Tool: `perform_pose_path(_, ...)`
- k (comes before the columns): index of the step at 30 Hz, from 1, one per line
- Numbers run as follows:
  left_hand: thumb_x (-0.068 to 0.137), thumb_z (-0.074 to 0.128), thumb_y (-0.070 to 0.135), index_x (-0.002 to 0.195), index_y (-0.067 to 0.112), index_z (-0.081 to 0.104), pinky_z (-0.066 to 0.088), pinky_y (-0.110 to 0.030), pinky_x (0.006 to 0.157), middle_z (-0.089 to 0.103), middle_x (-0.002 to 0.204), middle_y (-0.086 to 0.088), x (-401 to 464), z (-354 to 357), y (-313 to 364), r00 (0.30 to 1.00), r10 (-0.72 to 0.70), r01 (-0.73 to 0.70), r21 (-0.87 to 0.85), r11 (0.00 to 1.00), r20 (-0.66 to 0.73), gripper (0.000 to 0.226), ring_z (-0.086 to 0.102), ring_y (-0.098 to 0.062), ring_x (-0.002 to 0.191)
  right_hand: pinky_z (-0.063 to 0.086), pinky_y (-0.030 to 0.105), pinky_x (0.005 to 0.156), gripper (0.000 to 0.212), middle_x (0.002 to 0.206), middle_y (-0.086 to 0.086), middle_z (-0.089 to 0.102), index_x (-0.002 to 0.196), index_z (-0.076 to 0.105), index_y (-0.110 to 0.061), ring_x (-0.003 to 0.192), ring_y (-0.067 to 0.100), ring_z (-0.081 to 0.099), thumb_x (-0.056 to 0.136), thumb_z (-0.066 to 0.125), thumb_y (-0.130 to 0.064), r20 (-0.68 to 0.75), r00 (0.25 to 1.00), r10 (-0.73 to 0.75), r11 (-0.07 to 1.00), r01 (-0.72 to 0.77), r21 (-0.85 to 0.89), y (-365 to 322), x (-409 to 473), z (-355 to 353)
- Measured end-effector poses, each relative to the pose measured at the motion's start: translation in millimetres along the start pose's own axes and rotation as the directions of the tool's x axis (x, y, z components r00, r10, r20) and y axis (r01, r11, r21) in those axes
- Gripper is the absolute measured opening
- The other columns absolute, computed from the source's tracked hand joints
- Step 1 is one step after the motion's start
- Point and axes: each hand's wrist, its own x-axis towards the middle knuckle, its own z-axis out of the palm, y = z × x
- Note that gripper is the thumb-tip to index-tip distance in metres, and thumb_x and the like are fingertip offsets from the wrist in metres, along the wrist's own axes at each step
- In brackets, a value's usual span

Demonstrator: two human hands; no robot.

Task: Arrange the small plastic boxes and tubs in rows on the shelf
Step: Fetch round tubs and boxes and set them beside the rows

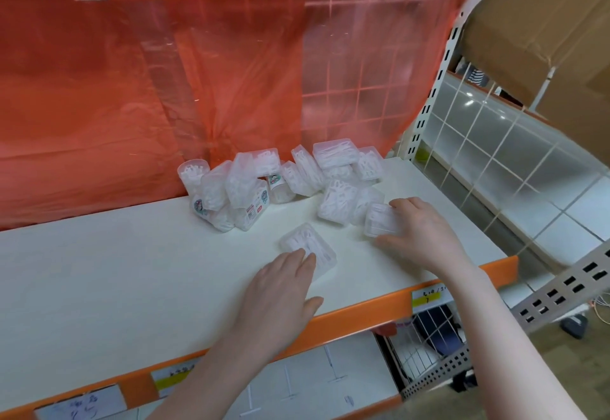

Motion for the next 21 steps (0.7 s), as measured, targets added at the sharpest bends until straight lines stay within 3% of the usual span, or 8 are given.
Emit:
perform_pose_path(6, 0.089, 0.053, 0.048, 0.15, 0.032, 0.009, 0.004, -0.018, 0.111, 0.001, 0.158, 0.014, 29, -17, -30, 0.963, 0.225, -0.217, -0.065, 0.974, 0.151, 0.077, -0.002, -0.002, 0.143, 0.038, 0.033, 0.091, 0.069, 0.124, 0.004, 0.05, 0.134, 0.044, -0.017, 0.115, 0.023, 0.046, 0.076, 0.069, -0.045, 0.045, 0.999, 0.027, 1.0, -0.027, -0.001, -7, -6, -4)
perform_pose_path(10, 0.086, 0.059, 0.045, 0.15, 0.034, 0.01, 0.003, -0.018, 0.111, 0.001, 0.157, 0.016, 51, -19, -40, 0.922, 0.319, -0.31, -0.073, 0.948, 0.22, 0.081, -0.006, 0.0, 0.143, 0.041, 0.033, 0.085, 0.056, 0.115, 0.005, 0.052, 0.122, 0.051, -0.015, 0.107, 0.023, 0.048, 0.076, 0.066, -0.041, 0.075, 0.996, 0.038, 0.999, -0.038, -0.007, -10, -12, -9)
perform_pose_path(16, 0.085, 0.06, 0.048, 0.149, 0.035, 0.017, 0.013, -0.025, 0.114, 0.013, 0.157, 0.014, 61, -16, -42, 0.889, 0.312, -0.305, -0.075, 0.949, 0.336, 0.079, 0.008, -0.005, 0.144, 0.04, 0.031, 0.085, 0.057, 0.113, 0.004, 0.053, 0.125, 0.049, -0.015, 0.105, 0.022, 0.049, 0.076, 0.066, -0.04, 0.089, 0.995, 0.049, 0.999, -0.047, -0.021, -14, -23, -14)
perform_pose_path(21, 0.083, 0.058, 0.035, 0.146, 0.027, 0.03, 0.029, -0.028, 0.108, 0.034, 0.149, 0.01, 64, -22, -37, 0.904, 0.295, -0.307, -0.009, 0.952, 0.31, 0.069, 0.03, -0.012, 0.135, 0.04, 0.031, 0.085, 0.053, 0.112, 0.004, 0.053, 0.12, 0.051, -0.014, 0.106, 0.023, 0.049, 0.075, 0.065, -0.037, 0.066, 0.995, 0.073, 0.997, -0.072, -0.023, -13, -32, -13)
